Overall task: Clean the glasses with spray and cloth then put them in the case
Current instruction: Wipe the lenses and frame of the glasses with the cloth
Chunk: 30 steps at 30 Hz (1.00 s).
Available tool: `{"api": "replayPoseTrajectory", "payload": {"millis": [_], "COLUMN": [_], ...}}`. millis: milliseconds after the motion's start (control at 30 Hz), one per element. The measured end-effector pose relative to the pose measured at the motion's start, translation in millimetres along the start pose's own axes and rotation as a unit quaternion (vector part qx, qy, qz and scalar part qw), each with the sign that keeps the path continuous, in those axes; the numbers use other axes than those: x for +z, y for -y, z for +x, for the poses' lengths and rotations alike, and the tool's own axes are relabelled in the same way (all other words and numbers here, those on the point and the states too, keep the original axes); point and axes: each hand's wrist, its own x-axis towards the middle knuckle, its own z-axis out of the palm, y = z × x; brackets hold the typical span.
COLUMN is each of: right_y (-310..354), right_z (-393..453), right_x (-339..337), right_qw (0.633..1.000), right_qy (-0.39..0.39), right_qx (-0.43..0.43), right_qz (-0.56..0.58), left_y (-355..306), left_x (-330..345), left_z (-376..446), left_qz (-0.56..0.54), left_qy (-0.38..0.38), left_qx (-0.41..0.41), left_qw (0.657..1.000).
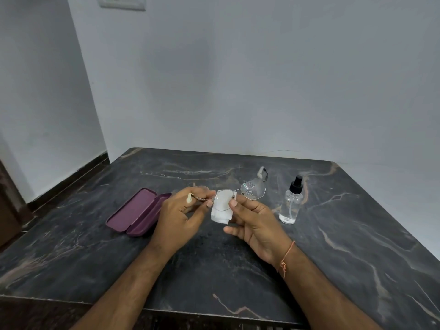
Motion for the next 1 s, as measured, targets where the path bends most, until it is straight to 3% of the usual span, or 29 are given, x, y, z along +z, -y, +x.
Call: {"api": "replayPoseTrajectory", "payload": {"millis": [200,433,733,1000], "right_y": [-0.2,0.4,-1.7,-1.6], "right_z": [0.3,1.0,0.7,1.5], "right_x": [-2.5,-0.7,-2.6,-2.6], "right_qw": [0.998,0.999,0.997,0.999], "right_qy": [0.061,0.009,0.066,0.032], "right_qx": [0.004,-0.021,-0.004,-0.027], "right_qz": [-0.036,-0.031,-0.04,-0.032], "left_y": [-3.5,-2.0,-1.5,-0.6], "left_x": [1.4,0.6,0.4,0.3], "left_z": [0.3,-0.6,0.1,0.3], "left_qz": [-0.045,-0.041,-0.049,-0.05], "left_qy": [0.009,-0.012,0.002,-0.006], "left_qx": [0.008,-0.008,-0.002,-0.005], "left_qw": [0.999,0.999,0.999,0.999]}}
